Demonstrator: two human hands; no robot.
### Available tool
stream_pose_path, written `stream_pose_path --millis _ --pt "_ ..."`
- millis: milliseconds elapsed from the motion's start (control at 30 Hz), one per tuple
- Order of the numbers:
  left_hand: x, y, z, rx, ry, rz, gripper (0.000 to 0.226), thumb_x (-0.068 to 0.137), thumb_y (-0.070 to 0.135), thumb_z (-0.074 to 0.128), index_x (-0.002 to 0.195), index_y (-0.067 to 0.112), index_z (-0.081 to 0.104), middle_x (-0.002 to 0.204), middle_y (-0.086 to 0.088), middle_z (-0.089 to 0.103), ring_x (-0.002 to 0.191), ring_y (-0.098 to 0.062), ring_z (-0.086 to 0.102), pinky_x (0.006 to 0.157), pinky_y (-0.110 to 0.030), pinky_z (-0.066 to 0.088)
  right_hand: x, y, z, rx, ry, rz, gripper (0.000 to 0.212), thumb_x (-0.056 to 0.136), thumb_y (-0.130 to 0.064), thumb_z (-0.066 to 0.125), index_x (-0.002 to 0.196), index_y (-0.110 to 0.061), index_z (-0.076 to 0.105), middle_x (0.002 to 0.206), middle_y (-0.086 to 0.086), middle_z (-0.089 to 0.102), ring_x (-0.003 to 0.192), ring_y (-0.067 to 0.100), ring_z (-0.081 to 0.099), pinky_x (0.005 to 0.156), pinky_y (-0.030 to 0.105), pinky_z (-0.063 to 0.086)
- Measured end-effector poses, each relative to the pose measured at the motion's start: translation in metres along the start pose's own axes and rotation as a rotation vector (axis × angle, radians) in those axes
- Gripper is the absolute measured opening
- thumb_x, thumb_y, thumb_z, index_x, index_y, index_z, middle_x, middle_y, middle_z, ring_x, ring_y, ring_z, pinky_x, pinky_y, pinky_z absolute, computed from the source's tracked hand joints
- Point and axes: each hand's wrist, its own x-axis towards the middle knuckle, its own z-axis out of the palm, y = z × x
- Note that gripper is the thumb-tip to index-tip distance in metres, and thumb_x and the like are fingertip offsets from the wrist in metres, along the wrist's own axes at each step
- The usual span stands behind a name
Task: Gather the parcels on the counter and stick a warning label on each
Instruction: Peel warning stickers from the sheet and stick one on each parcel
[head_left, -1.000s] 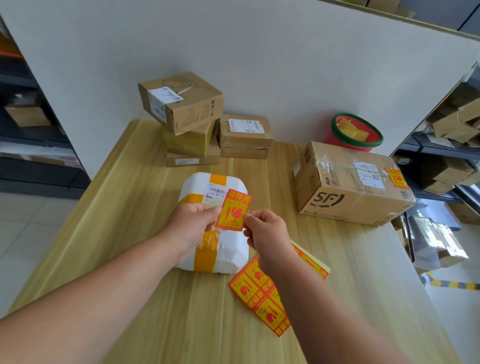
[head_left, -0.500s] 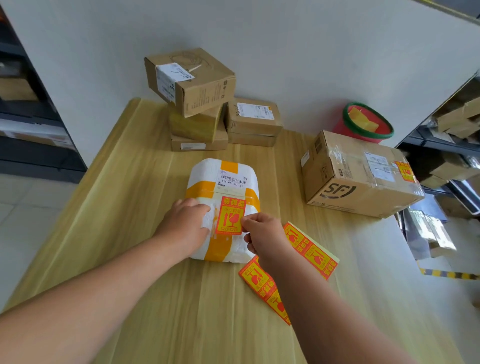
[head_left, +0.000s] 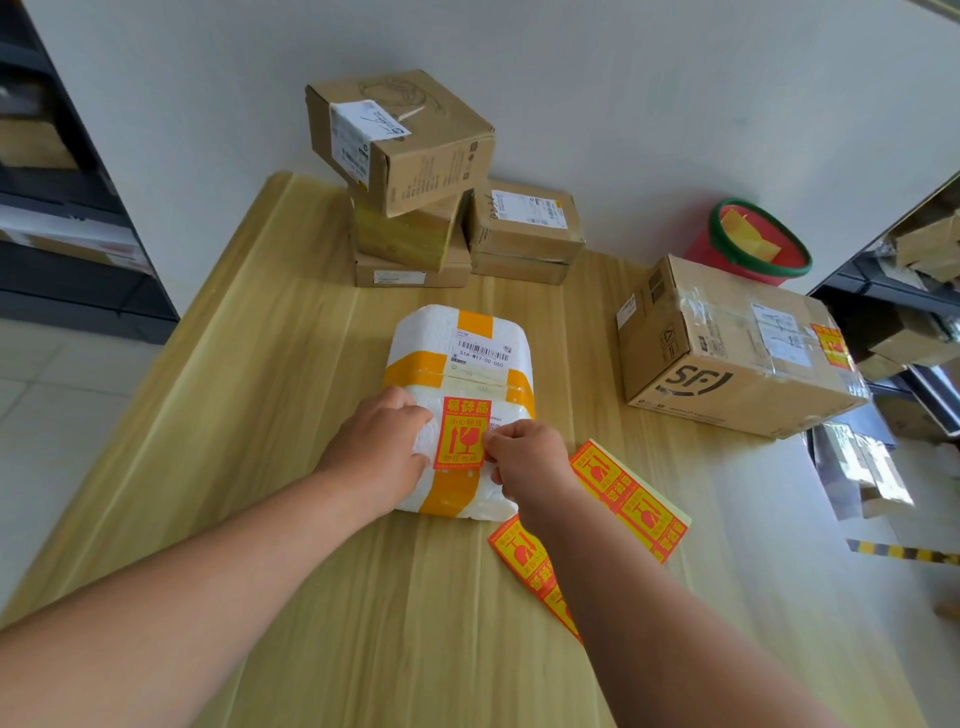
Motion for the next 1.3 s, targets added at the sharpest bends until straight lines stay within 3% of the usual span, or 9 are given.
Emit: stream_pose_path --millis 333,500,733,867,1000,1167,1300 --pt "0.000 -0.001 0.000 -0.004 0.004 0.009 0.047 0.087 0.025 0.062 0.132 0.020 0.050 0.132 0.004 0.042 0.123 -0.017 0.038 0.098 -0.034 0.040 0.012 0.004 0.010 -0.243 0.093 -0.108 0.011 0.085 -0.021 0.060 0.075 -0.018 0.060 0.070 0.003 0.065 0.063 0.021 0.061 0.056 0.030 0.048" --pt "0.000 0.000 0.000 0.003 -0.001 0.024 0.044 0.087 0.025 0.062 0.129 0.019 0.053 0.129 0.003 0.044 0.120 -0.019 0.041 0.097 -0.037 0.042 0.011 0.002 0.013 -0.450 0.137 -0.180 0.010 0.084 -0.025 0.059 0.075 -0.022 0.056 0.070 -0.006 0.059 0.062 0.011 0.054 0.048 0.023 0.035" --pt "0.000 -0.001 0.000 0.008 -0.002 0.036 0.042 0.087 0.025 0.062 0.128 0.019 0.054 0.127 0.004 0.045 0.119 -0.017 0.041 0.096 -0.034 0.042 0.007 0.005 0.009 -0.580 0.220 -0.328 0.017 0.086 -0.028 0.060 0.086 -0.024 0.044 0.074 -0.010 0.051 0.063 0.011 0.047 0.047 0.025 0.031" --pt "0.000 0.005 -0.001 0.047 0.075 0.082 0.037 0.089 0.026 0.059 0.126 0.018 0.057 0.124 0.002 0.052 0.115 -0.020 0.043 0.098 -0.033 0.038 0.004 0.020 0.006 -0.689 0.245 -0.649 0.016 0.089 -0.021 0.057 0.101 -0.012 0.062 0.103 0.004 0.059 0.091 0.024 0.053 0.074 0.035 0.045" --pt "0.003 0.018 0.001 0.175 0.183 0.290 0.031 0.095 0.022 0.049 0.122 0.014 0.061 0.127 -0.001 0.059 0.121 -0.024 0.045 0.102 -0.034 0.033 0.003 0.031 0.005 -0.696 0.257 -0.857 0.023 0.091 -0.017 0.058 0.109 -0.009 0.069 0.116 0.007 0.065 0.114 0.033 0.053 0.094 0.045 0.043" --pt "0.009 0.012 0.018 0.370 -0.012 0.279 0.049 0.101 0.033 0.030 0.147 0.019 0.028 0.157 0.004 0.020 0.145 -0.019 0.010 0.116 -0.036 0.012 0.007 0.043 0.007 -0.865 0.124 -0.843 0.045 0.099 -0.035 0.040 0.141 -0.018 0.043 0.148 -0.002 0.041 0.141 0.027 0.026 0.113 0.038 0.021" --pt "0.009 0.003 0.024 0.447 -0.049 0.280 0.053 0.101 0.038 0.024 0.150 0.021 0.015 0.159 0.006 0.007 0.146 -0.018 0.001 0.116 -0.036 0.015 0.010 0.050 0.008 -0.910 0.127 -0.842 0.050 0.101 -0.039 0.035 0.147 -0.020 0.033 0.154 -0.002 0.029 0.145 0.024 0.014 0.116 0.035 0.010"
